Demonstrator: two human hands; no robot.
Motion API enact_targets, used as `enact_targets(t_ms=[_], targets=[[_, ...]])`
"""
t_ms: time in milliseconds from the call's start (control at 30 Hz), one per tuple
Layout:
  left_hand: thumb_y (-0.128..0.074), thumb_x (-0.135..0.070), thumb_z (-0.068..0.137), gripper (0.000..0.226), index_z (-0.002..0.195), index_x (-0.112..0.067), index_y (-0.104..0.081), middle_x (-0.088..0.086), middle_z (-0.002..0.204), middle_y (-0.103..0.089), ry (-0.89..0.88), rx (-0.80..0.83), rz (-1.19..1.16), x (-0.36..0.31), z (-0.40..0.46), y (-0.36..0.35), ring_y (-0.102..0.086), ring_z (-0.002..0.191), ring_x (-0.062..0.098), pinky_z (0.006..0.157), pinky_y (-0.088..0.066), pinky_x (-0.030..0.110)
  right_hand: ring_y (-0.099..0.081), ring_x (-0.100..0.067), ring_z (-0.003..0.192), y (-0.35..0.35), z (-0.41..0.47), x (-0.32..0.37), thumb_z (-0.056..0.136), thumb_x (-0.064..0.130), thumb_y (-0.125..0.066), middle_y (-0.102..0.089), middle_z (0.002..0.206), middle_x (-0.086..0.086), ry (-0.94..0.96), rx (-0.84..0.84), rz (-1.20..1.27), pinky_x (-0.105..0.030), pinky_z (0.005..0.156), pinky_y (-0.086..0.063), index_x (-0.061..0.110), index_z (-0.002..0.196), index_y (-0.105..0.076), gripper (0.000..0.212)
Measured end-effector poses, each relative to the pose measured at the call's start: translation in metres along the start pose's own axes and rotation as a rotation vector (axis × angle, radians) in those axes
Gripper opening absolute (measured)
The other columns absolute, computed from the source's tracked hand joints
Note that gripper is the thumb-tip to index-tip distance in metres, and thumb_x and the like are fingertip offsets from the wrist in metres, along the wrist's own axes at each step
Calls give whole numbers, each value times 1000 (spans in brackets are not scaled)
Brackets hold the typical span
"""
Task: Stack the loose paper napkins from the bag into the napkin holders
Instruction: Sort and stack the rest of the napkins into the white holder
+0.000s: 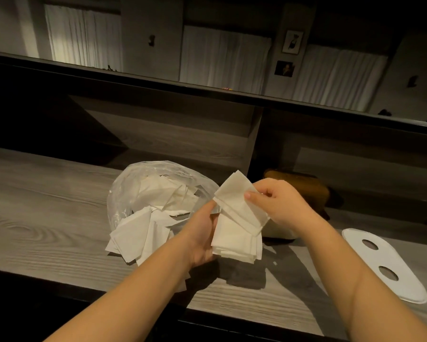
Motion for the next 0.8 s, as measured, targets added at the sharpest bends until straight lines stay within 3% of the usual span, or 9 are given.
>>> enact_targets(t_ms=[100,167,267,367,467,633,733,800], targets=[[-52,-50,97,41,124,-20,-60,13,110,-74,7,-64,-30,3,2,3,-71,101,33,76,-57,44,-58,-10,92,8,1,-2,96,27,-60,-61,94,11,26,-184,99,-29,80,-52,28,99,-69,9],[-57,-33,98,30,124,-17,-57,13,107,-74,-42,-127,26,3,3,7,-71,98,31,71,-58,42,-60,-13,92,17,0,-2,97,25,-59,-64,96,6,14,-266,211,-27,76,-52,29,91,-64,8],[-54,-21,100,8,108,-20,-56,13,107,-69,-136,-169,3,3,2,6,-66,98,32,79,-56,47,-61,-16,97,18,-5,-4,97,22,-57,-64,102,3,-113,-241,503,-30,76,-53,27,94,-60,7],[-47,-36,102,25,117,-21,-60,14,109,-73,-189,-131,-123,2,1,-2,-68,104,35,94,-52,55,-62,-15,91,-10,-12,-5,99,21,-53,-63,102,2,-196,-141,454,-28,69,-53,27,97,-56,7],[-45,-55,98,41,117,-23,-64,13,106,-75,-190,-61,-136,6,0,-12,-71,100,34,90,-56,51,-58,-14,91,-41,-20,-7,103,28,-46,-55,109,2,-274,-148,446,-27,66,-54,29,115,-42,13],[-63,-32,94,30,122,-24,-58,11,109,-72,-239,-67,89,10,0,-13,-71,100,31,89,-57,50,-54,-18,106,-49,-26,-8,103,35,-45,-41,125,3,-286,-145,540,-37,87,-56,36,141,-23,44],[-58,-17,97,25,121,-24,-56,10,112,-70,-267,-26,224,2,-3,-15,-70,99,28,82,-60,42,-56,-11,91,-39,-26,-19,99,29,-56,-45,121,8,-325,-158,599,-29,71,-57,31,144,-31,52],[-60,-12,95,29,121,-23,-53,10,117,-66,-252,34,358,-2,-4,-19,-68,103,27,86,-59,39,-62,-12,93,-32,-28,-30,94,18,-64,-57,126,8,-308,-190,652,-26,66,-57,24,137,-44,47]])
Point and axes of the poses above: each hand's wrist, its own z-axis towards the middle knuckle, its own y-axis out of the back of the hand, x = y × z, the point moved 4 cm from there along z, towards the middle knuckle
